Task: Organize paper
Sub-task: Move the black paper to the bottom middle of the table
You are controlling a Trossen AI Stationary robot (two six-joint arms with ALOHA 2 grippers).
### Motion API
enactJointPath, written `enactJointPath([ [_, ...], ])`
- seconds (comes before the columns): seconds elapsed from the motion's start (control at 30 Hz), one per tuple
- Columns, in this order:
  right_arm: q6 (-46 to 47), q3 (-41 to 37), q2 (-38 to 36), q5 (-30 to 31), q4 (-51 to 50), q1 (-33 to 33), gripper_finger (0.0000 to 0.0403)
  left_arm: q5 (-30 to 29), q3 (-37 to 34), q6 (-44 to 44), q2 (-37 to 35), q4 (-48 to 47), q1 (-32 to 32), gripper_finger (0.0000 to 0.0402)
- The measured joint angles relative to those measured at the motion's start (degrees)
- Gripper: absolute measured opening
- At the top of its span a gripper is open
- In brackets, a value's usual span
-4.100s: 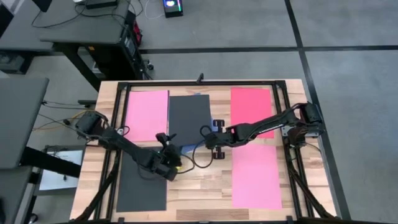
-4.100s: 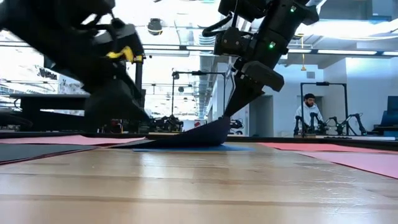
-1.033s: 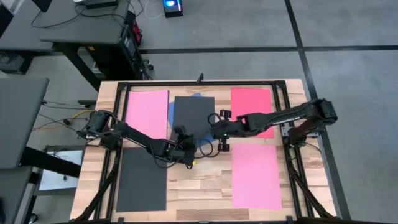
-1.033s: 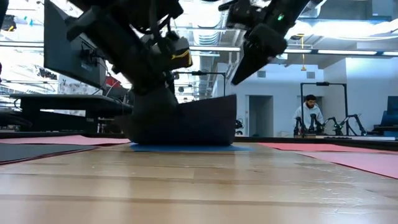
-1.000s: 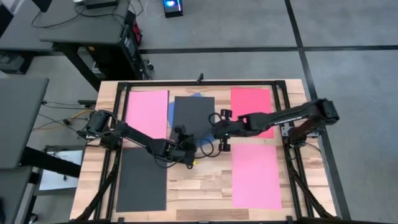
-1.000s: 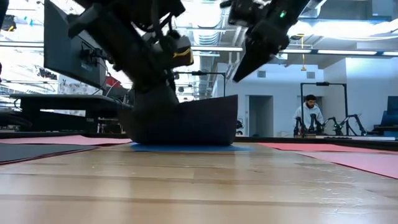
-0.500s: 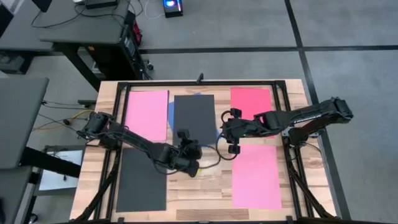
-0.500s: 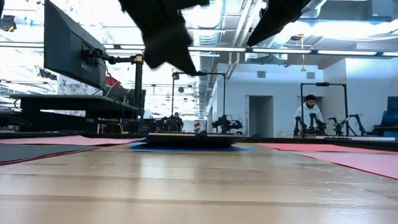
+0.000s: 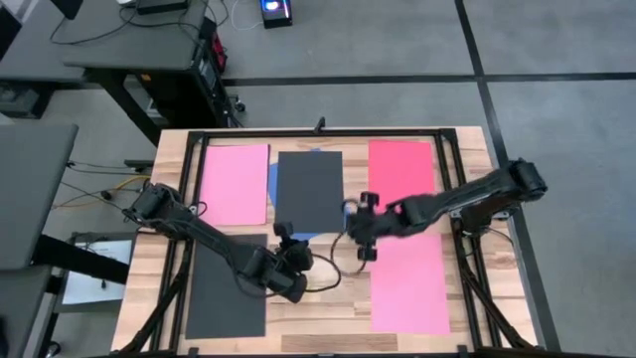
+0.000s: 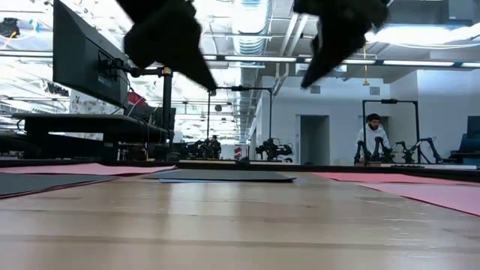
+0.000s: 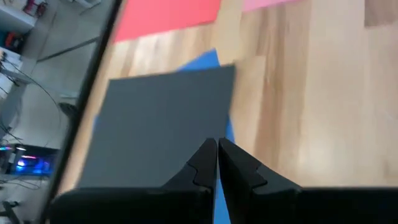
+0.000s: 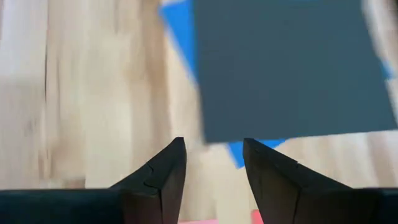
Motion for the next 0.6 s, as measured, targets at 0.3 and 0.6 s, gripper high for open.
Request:
enactJointPath([
  [0.3,-2.9,0.0,15.0,3.7,1.1,2.6,0.0151,7.7,-15.9,1.0,-4.2,20.7,3.3,0.0],
  [0.6,-12.2,0.0,18.4,10.2,3.1,-0.6,0.0173,11.6,-20.1,5.7,-7.6,26.5,9.1,0.0],
])
